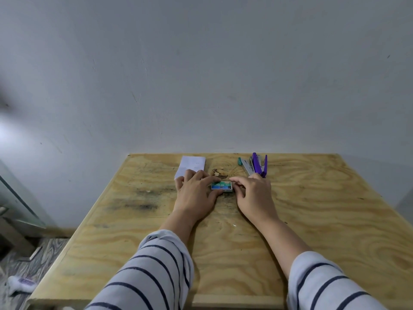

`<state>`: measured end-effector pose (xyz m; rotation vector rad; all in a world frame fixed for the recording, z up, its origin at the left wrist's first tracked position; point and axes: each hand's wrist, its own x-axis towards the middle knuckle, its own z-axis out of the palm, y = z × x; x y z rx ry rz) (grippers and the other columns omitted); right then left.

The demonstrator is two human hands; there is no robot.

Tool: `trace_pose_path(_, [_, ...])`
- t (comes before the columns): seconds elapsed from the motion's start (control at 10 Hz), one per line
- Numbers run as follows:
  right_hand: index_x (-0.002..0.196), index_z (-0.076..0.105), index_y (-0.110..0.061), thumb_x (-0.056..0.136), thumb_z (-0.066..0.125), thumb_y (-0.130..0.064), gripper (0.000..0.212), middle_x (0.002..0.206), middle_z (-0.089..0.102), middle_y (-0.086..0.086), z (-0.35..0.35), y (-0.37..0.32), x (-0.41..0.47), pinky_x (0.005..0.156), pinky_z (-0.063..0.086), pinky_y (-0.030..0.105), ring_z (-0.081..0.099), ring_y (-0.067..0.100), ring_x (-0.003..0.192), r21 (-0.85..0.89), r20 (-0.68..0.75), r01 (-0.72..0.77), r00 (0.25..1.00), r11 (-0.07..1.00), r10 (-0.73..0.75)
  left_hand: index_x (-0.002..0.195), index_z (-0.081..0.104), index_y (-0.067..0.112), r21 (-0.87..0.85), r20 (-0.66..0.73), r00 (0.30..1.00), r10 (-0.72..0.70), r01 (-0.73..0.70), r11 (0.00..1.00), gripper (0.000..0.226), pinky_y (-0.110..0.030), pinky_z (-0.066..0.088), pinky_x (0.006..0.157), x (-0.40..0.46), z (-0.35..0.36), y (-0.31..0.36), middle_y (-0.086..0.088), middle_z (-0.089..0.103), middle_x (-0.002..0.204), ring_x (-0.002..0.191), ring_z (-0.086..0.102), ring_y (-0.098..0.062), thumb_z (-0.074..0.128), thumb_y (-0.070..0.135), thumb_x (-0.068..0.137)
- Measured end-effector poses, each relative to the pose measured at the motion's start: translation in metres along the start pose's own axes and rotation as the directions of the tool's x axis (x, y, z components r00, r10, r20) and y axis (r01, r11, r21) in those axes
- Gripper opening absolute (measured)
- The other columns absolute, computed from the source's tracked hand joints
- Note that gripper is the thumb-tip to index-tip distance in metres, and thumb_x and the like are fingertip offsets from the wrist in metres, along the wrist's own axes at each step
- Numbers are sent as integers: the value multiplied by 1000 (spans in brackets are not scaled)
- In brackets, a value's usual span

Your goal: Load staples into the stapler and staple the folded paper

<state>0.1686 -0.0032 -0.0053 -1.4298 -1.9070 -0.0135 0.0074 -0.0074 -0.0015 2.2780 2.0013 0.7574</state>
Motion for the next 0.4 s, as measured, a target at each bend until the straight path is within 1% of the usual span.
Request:
trace_pose_path(0.1, [109,69,-20,83,65,-7,30,82,72,1,0,0,-1,83,39,37,59,21,82,8,10,-1,1000,1000,1,123,54,45,8,23,1000,2,-2,1000,38,-35,22,95,0,-1,0,15,52,117,114,34,-13,43,57,89])
trace_pose_path(0.2, [111,68,-18,83,66,-9,29,86,73,2,-2,0,-2,84,41,40,60,23,87,-2,23,2,1000,1000,-2,128,47,47,21,29,1000,0,-1,1000,44,-35,21,94,-1,-1,1,13,48,124,117,33,-14,42,62,87])
trace_pose_path(0.3, [104,69,-17,80,67,-6,26,84,72,1,-7,-7,-4,82,46,42,63,23,85,-15,-61,25,998,1000,-26,136,35,43,13,-8,998,-58,58,998,51,-38,20,100,-4,-7,4,9,38,134,123,31,-17,40,61,88])
trace_pose_path(0.4, [97,70,-18,80,65,-5,22,80,70,-5,-21,-6,-21,80,45,39,61,19,80,-4,-166,98,981,995,-98,137,32,39,-38,-119,991,-55,51,998,46,-39,20,103,-19,-9,4,9,33,137,124,30,-17,40,48,93])
